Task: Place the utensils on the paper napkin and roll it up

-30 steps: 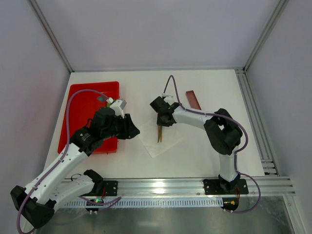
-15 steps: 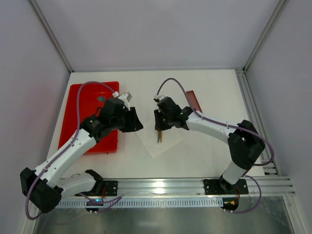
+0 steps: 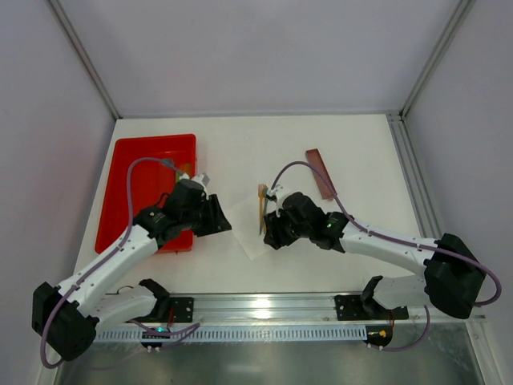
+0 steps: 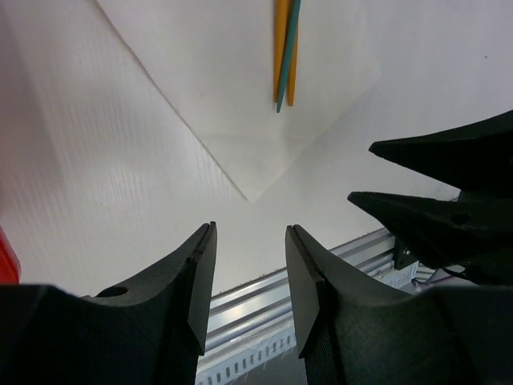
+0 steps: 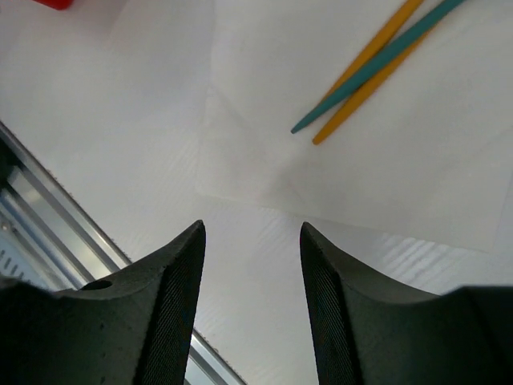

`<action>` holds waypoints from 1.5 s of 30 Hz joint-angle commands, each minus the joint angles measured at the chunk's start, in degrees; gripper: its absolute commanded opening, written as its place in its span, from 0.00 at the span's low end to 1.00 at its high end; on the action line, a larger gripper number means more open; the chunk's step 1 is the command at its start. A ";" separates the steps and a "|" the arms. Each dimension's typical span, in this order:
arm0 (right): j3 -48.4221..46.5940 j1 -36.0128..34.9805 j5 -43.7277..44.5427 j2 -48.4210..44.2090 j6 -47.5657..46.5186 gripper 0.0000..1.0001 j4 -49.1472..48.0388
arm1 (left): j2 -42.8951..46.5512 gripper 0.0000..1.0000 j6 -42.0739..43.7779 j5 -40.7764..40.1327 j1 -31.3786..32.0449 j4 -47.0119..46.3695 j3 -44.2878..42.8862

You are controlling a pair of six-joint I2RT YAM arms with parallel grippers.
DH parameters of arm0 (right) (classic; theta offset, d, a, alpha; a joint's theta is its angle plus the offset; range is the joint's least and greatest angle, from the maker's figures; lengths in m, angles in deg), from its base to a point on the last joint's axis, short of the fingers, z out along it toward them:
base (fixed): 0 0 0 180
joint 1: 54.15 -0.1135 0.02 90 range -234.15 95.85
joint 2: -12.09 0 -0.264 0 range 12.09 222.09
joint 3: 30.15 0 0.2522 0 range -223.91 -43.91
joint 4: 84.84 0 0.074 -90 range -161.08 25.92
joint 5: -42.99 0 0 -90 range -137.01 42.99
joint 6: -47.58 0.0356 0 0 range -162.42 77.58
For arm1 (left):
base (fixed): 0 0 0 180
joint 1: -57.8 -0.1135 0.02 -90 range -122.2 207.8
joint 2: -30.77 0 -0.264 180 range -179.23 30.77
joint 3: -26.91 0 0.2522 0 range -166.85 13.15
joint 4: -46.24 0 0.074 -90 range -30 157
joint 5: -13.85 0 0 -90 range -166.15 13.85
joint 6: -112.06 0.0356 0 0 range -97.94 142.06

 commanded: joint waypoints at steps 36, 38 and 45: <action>12.23 -4.30 12.51 -15.40 3.25 0.66 1.31 | -14.85 0.59 -25.23 -12.72 13.42 -30.47 18.63; 13.54 -4.39 12.42 -15.40 2.47 0.66 -0.61 | -13.72 0.60 -26.55 -12.72 13.42 -33.44 20.72; 13.64 -4.83 13.29 -12.24 0.97 0.66 -5.11 | -15.02 0.61 -27.08 -10.61 13.33 -41.36 21.53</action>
